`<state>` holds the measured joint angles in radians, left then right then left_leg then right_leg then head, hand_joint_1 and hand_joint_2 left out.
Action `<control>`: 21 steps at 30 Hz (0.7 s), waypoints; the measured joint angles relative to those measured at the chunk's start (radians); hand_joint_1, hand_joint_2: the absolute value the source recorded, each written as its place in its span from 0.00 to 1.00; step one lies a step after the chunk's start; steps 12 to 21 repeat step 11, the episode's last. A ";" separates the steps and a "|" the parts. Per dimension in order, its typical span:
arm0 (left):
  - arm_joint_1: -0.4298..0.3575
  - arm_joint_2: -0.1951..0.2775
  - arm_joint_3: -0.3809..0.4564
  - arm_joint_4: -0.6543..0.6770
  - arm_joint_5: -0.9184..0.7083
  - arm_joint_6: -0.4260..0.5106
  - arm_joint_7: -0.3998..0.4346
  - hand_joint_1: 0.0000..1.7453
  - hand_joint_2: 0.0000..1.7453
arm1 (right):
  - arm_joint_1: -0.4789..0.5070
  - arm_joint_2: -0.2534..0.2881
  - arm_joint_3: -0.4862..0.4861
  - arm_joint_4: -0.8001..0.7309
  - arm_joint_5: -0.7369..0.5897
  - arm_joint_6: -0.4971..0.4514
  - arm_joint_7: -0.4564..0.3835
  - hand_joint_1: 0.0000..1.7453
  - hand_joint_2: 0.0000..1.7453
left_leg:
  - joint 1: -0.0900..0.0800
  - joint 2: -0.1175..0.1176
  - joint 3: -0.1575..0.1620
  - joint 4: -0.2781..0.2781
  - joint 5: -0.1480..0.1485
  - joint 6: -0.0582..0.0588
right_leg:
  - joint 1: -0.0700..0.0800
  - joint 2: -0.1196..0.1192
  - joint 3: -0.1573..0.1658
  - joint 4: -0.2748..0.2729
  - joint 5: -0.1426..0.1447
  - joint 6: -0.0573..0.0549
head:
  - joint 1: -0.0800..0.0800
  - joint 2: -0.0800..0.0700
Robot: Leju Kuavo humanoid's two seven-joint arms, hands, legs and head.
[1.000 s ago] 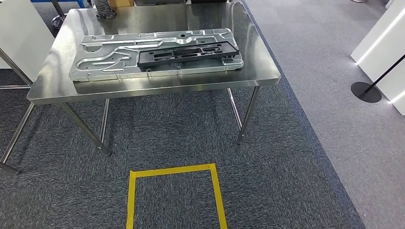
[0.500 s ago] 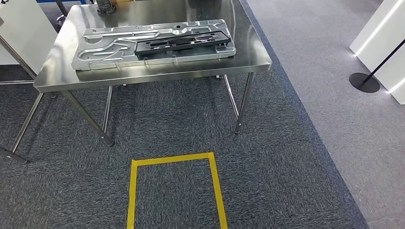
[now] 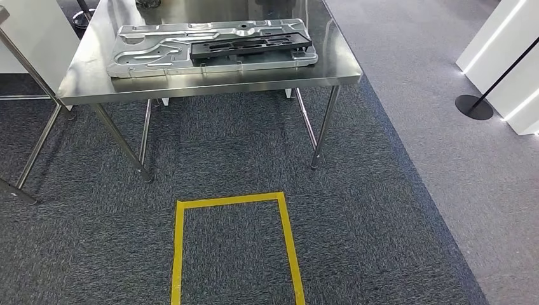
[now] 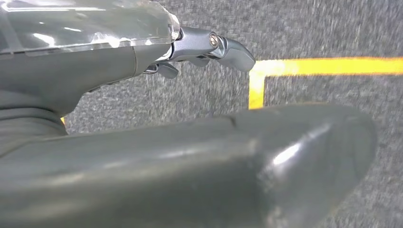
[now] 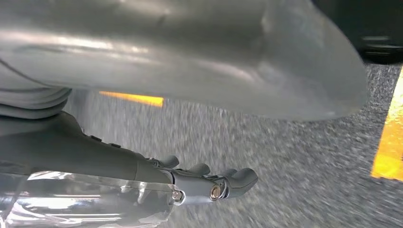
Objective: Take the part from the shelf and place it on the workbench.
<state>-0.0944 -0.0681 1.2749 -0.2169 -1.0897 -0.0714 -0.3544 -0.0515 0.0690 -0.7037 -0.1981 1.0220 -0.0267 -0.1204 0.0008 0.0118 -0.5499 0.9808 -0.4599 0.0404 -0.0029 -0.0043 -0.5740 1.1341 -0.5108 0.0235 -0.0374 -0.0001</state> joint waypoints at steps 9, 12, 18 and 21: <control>0.002 -0.007 0.003 0.001 -0.001 0.006 0.016 0.00 0.00 | -0.004 -0.004 -0.097 0.000 -0.088 0.039 0.077 0.00 1.00 | 0.006 -0.004 -0.061 0.131 -0.073 -0.046 | 0.005 -0.008 0.104 -0.208 0.029 -0.044 | 0.000 0.000; 0.004 -0.007 0.003 0.001 -0.001 0.006 0.019 0.00 0.00 | -0.004 -0.005 -0.106 0.000 -0.091 0.040 0.082 0.00 1.00 | 0.010 -0.004 -0.102 0.238 -0.127 -0.053 | 0.006 -0.009 0.095 -0.202 0.032 -0.046 | 0.000 0.000; 0.004 -0.007 0.003 0.001 -0.001 0.006 0.019 0.00 0.00 | -0.004 -0.005 -0.106 0.000 -0.091 0.040 0.082 0.00 1.00 | 0.010 -0.004 -0.102 0.238 -0.127 -0.053 | 0.006 -0.009 0.095 -0.202 0.032 -0.046 | 0.000 0.000; 0.004 -0.007 0.003 0.001 -0.001 0.006 0.019 0.00 0.00 | -0.004 -0.005 -0.106 0.000 -0.091 0.040 0.082 0.00 1.00 | 0.010 -0.004 -0.102 0.238 -0.127 -0.053 | 0.006 -0.009 0.095 -0.202 0.032 -0.046 | 0.000 0.000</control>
